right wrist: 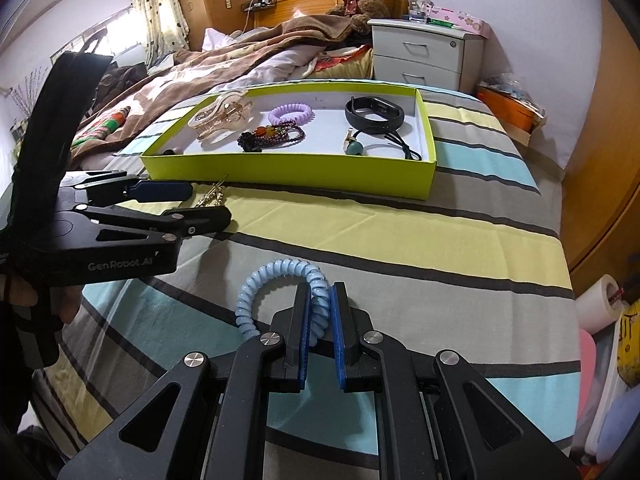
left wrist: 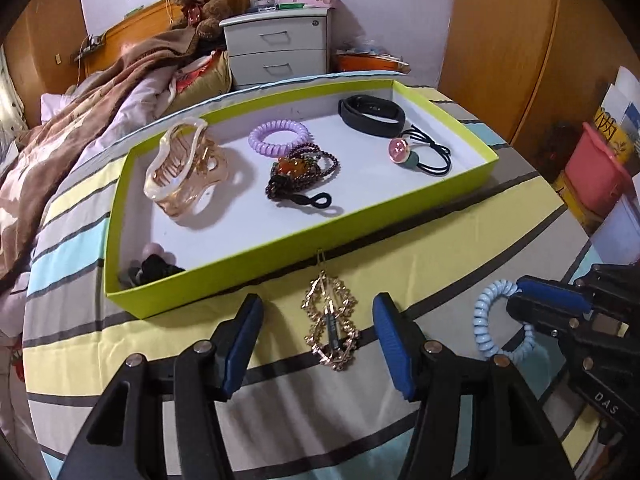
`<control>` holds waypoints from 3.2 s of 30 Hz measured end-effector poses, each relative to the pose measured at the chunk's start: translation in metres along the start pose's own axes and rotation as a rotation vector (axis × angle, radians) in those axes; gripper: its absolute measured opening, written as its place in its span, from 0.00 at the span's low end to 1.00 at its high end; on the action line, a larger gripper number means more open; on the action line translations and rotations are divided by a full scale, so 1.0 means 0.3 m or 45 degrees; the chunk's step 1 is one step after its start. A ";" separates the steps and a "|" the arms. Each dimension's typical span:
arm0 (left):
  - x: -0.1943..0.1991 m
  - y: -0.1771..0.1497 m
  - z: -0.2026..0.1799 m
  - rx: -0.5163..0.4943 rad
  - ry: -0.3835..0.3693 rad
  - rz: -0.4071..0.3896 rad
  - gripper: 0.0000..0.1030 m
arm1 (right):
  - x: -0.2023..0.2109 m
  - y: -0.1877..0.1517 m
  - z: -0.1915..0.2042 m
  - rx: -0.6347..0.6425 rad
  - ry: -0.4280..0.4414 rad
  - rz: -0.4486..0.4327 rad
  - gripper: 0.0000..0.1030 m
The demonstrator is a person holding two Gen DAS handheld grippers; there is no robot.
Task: Organize jewelry
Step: 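Grasp the jeweled hair clip with the left tool while the right tool holds the blue coil, then carry the hair clip with the left tool while the right tool carries the blue coil over the box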
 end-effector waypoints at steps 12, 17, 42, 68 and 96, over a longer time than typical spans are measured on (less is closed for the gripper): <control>0.009 0.002 0.019 0.040 0.014 0.013 0.27 | 0.005 0.000 0.001 -0.001 0.002 -0.014 0.10; 0.012 0.000 0.023 0.055 0.011 0.011 0.26 | 0.012 0.004 -0.006 -0.007 -0.008 -0.023 0.10; 0.115 0.013 0.073 0.137 -0.013 -0.074 0.26 | 0.067 0.043 0.037 -0.003 -0.013 -0.088 0.10; 0.092 -0.088 0.081 0.153 -0.048 0.011 0.28 | 0.084 0.057 0.063 0.004 -0.015 -0.115 0.10; 0.114 -0.063 0.079 0.092 0.021 -0.011 0.25 | 0.108 0.123 0.068 0.016 -0.023 -0.145 0.10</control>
Point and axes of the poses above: each gripper's, at about its wrist camera, not at the fingertips, and x roughly against the way its jaws point, z to its left, y to its top, the point moved 10 cm from there along -x, roughly the way its jaws point, and after that the axes turned 13 degrees about y, right-handed, at the moved point
